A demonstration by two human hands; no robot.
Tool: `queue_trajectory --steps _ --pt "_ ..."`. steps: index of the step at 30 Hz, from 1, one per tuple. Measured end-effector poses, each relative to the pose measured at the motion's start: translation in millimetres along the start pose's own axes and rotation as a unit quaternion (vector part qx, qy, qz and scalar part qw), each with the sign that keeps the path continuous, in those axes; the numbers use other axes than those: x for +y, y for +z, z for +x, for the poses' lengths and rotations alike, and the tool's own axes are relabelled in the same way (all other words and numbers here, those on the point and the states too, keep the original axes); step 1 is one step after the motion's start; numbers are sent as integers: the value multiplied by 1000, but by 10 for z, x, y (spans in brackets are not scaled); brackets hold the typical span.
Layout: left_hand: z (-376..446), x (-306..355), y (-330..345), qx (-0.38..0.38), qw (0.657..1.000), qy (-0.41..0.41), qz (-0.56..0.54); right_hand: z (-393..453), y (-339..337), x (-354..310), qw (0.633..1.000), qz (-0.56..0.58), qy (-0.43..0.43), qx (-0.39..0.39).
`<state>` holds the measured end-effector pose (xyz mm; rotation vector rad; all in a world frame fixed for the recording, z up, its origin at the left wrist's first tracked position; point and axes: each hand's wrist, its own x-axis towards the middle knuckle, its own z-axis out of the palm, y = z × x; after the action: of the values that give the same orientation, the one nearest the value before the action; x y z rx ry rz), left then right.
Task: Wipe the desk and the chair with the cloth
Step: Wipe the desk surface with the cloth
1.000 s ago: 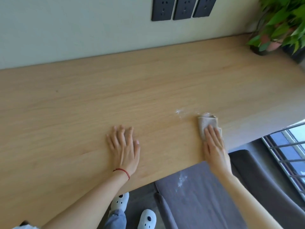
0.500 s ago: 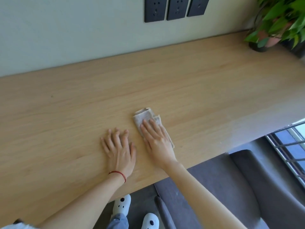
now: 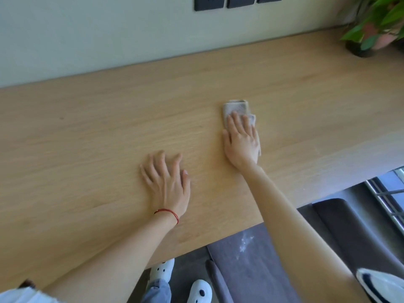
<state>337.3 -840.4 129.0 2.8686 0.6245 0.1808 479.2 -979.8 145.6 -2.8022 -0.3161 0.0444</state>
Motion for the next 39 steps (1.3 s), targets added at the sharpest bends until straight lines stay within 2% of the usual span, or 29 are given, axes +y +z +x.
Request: queue_trajectory --steps 5,8,11,14,16,18,21,24,26,28,29,32,34,36,38,39 --pt "-41 15 -45 -7 1000 -21 -21 -702 110 -601 969 36 -237 -64" --pt "-52 14 -57 12 998 -25 -57 -1085 -13 -206 960 58 -266 -61" --pt "-25 42 -64 20 997 -23 -67 -979 -250 503 980 40 -191 -27" --pt "-14 36 -64 8 999 -18 -45 -406 -427 1068 1000 12 -15 3" --pt "-6 23 -63 1 999 -17 -36 72 -453 1153 998 -2 55 16" --pt "-2 12 -55 -3 999 -15 -31 465 -376 963 998 -15 66 13" --pt "3 7 -49 -8 999 -22 -31 776 -143 325 1000 -20 -2 -1" --pt "3 6 -65 -5 998 -24 -49 594 79 -374 993 1 -117 -34" --pt "-34 26 -102 29 988 -51 -145 205 171 -612 979 15 -196 -50" --pt "-96 20 -188 60 952 -94 -285 -289 161 -580 964 22 -257 -62" --pt "-130 1 -219 57 942 -99 -316 -524 129 -470 957 23 -281 -66" --pt "-215 -173 -275 9 965 -36 -261 -982 -60 52 946 18 -312 -83" --pt "-223 -339 -294 -18 980 -12 -199 -924 -212 421 966 11 -251 -60" --pt "-229 -520 -307 -33 991 -12 -126 -650 -305 630 992 21 -120 -28" --pt "-267 -635 -312 -38 997 -1 -61 -392 -305 552 1000 10 2 7" --pt "-278 -662 -315 -38 999 8 -37 -328 -246 399 1000 -4 25 17"
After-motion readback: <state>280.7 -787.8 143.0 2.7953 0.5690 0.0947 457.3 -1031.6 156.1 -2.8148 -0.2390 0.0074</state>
